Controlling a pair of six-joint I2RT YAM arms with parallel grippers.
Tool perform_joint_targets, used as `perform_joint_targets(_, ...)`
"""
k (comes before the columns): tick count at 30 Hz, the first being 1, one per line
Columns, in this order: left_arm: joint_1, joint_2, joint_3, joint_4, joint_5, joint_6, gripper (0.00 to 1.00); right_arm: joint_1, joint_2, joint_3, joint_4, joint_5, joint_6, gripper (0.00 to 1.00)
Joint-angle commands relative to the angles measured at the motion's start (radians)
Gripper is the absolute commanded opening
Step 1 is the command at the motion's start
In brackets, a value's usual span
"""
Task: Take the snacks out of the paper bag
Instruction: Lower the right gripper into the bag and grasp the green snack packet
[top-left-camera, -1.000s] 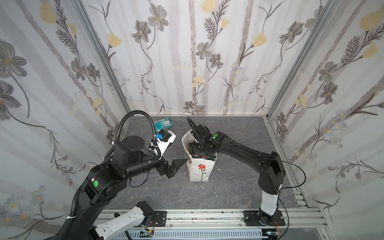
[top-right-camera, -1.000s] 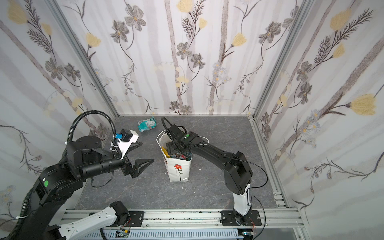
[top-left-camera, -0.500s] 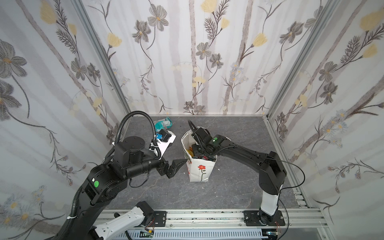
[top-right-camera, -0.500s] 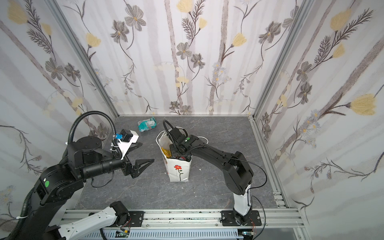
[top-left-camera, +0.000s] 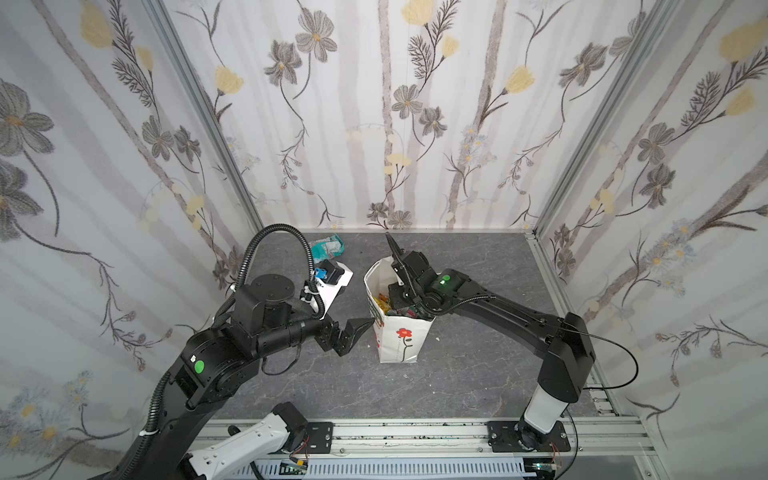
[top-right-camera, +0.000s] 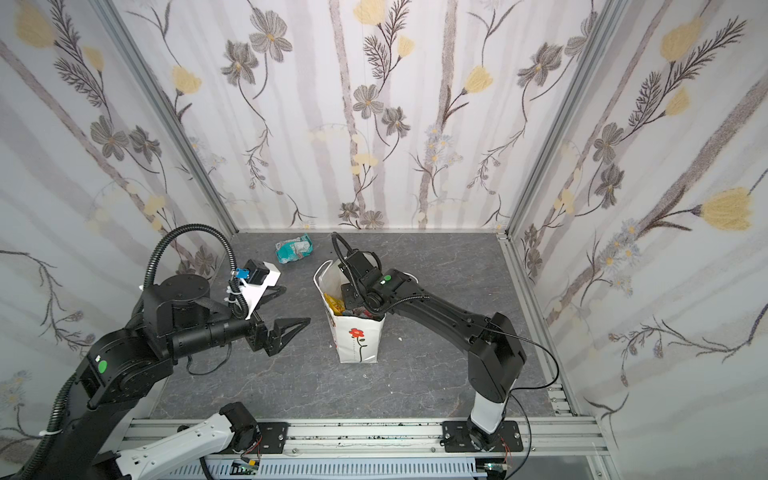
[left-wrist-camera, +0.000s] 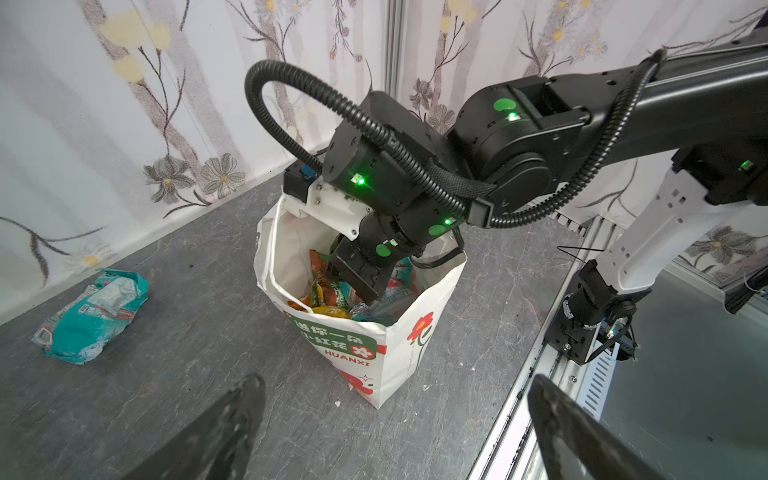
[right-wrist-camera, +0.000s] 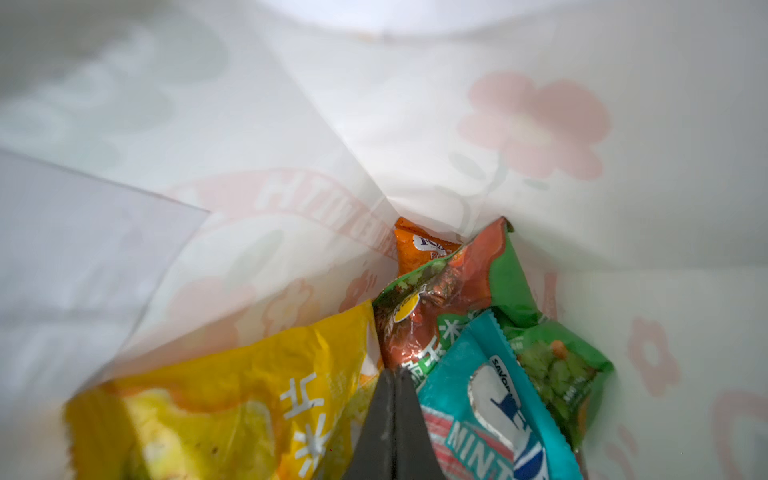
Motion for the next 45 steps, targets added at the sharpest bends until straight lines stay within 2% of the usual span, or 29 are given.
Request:
perform_joint_targets(1,0.0,0.0,-0.009,0.041,-0.005,-0.008,1.0,0.002,-0.016,-0.012,0.05,0.048,0.015,0.41)
perform_joint_targets(2,0.0,-0.001,-0.012,0.044,-0.002,-0.011,1.0,0.002,-0.01,-0.012,0.048,0.058,0.017,0.54)
perform_joint_targets(4,0.0,-0.001,-0.012,0.047,0.001,-0.012,1.0,0.001,0.003,-0.014,0.044,0.07,0.02,0.67)
perform_joint_targets(8,0.0,-0.003,-0.008,0.046,0.002,-0.015,1.0,0.006,0.045,-0.015,0.054,0.067,0.032,0.82)
perform_joint_targets(12,0.0,-0.003,-0.005,0.045,0.004,-0.014,1.0,0.006,0.09,-0.014,0.08,0.062,0.039,0.84)
perform_joint_targets(21,0.0,-0.001,-0.006,0.05,0.008,-0.02,1.0,0.012,0.181,-0.044,0.149,0.037,0.073,0.82)
perform_joint_targets(25,0.0,0.005,-0.009,0.056,0.013,-0.022,1.0,0.013,0.208,-0.059,0.166,0.022,0.078,0.73)
perform_joint_targets(36,0.0,0.001,-0.018,0.06,0.012,-0.03,1.0,0.012,0.161,-0.085,0.181,0.031,0.071,0.12)
perform_joint_targets(40,0.0,-0.001,-0.021,0.06,0.008,-0.033,1.0,0.012,0.126,-0.087,0.181,0.044,0.071,0.0)
perform_joint_targets(45,0.0,-0.004,-0.026,0.061,0.006,-0.036,1.0,0.011,0.08,-0.086,0.178,0.062,0.063,0.0)
